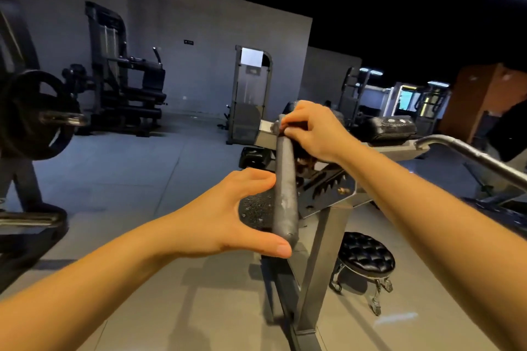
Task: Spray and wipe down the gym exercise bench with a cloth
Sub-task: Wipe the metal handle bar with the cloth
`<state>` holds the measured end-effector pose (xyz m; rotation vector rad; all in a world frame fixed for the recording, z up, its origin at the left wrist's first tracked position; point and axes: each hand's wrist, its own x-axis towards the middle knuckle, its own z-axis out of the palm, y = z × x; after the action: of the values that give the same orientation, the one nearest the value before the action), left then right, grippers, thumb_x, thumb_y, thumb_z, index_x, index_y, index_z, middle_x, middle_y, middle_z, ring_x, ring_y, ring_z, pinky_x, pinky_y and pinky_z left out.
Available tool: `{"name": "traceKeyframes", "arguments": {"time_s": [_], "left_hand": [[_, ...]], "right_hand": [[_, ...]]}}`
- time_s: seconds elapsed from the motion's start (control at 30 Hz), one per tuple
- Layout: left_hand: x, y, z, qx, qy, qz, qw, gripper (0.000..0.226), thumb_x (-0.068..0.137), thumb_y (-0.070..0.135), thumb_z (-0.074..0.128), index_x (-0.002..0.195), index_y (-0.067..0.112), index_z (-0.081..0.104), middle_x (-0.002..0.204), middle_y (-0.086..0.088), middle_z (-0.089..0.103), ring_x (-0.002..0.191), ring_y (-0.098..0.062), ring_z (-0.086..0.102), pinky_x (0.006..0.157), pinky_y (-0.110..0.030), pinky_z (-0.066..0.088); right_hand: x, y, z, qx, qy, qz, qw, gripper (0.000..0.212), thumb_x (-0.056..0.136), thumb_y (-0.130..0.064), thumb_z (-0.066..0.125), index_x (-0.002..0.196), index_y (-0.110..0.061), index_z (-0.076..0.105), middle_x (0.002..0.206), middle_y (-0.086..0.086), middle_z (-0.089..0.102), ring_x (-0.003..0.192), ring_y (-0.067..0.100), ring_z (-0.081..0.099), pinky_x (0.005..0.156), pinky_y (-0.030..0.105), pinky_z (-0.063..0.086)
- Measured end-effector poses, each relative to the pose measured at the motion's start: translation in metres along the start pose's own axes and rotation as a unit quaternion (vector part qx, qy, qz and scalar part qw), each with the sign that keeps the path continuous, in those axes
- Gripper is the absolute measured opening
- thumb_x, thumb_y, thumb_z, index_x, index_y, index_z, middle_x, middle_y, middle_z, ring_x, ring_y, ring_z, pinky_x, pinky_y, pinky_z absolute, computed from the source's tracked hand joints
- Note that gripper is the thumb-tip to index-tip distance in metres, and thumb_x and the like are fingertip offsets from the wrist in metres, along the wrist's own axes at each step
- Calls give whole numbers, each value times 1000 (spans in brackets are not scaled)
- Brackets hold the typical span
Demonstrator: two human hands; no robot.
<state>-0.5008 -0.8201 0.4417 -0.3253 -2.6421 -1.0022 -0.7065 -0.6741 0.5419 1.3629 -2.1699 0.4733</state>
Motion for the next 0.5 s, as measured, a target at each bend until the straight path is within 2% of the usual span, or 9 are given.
{"name": "traceKeyframes", "arguments": {"time_s": [0.07,0.13,0.2,0.3,0.37,0.43,0.47,0.5], "left_hand": [[0,0,0,-13,1,-5,1000,104,61,68,82,151,52,32,145,49,23,130,32,20,95,2,24],[-1,1,0,-13,2,-5,1000,91,62,65,82,138,62,33,139,52,22,122,38,19,90,6,25],[-1,7,2,-5,-1,-1,1000,80,62,66,81,124,69,31,131,57,22,118,40,18,88,6,26],[0,12,3,-11,0,10,1000,74,63,64,82,118,71,33,126,61,26,121,36,23,88,8,27],[0,8,6,-26,8,23,999,72,68,61,84,125,68,41,135,50,34,130,24,31,99,-1,30],[1,4,8,-36,13,29,999,83,68,65,85,140,59,44,145,39,36,138,10,35,115,-21,32],[1,2,9,-40,14,28,999,89,67,68,85,145,55,43,148,36,36,141,7,35,118,-30,33],[1,1,9,-41,14,29,999,91,66,70,84,146,54,43,149,35,36,141,6,35,118,-33,33]], "right_hand": [[27,14,9,-29,2,39,999,16,99,-20,65,108,-18,79,101,6,60,99,28,57,80,32,40],[32,13,13,-51,7,57,997,18,101,-19,63,111,-18,78,103,5,58,101,28,57,80,31,39],[14,-3,7,-53,8,38,998,18,101,-15,61,109,-18,78,103,4,57,99,27,56,79,33,43],[-42,-36,-13,-10,-20,-21,1000,17,100,-13,62,106,-20,76,103,-3,55,97,18,54,82,32,48],[-88,-61,-27,39,-42,-60,997,17,98,-12,63,105,-22,75,103,-9,55,98,9,55,82,27,50],[-121,-77,-38,76,-61,-91,991,20,97,-12,64,107,-26,74,104,-13,55,100,6,56,84,23,50],[-125,-79,-40,79,-67,-96,990,21,97,-12,65,109,-27,74,104,-14,55,100,5,56,84,22,50],[-121,-77,-40,70,-66,-98,991,21,97,-12,65,109,-26,74,104,-15,55,99,5,55,83,21,49]]}}
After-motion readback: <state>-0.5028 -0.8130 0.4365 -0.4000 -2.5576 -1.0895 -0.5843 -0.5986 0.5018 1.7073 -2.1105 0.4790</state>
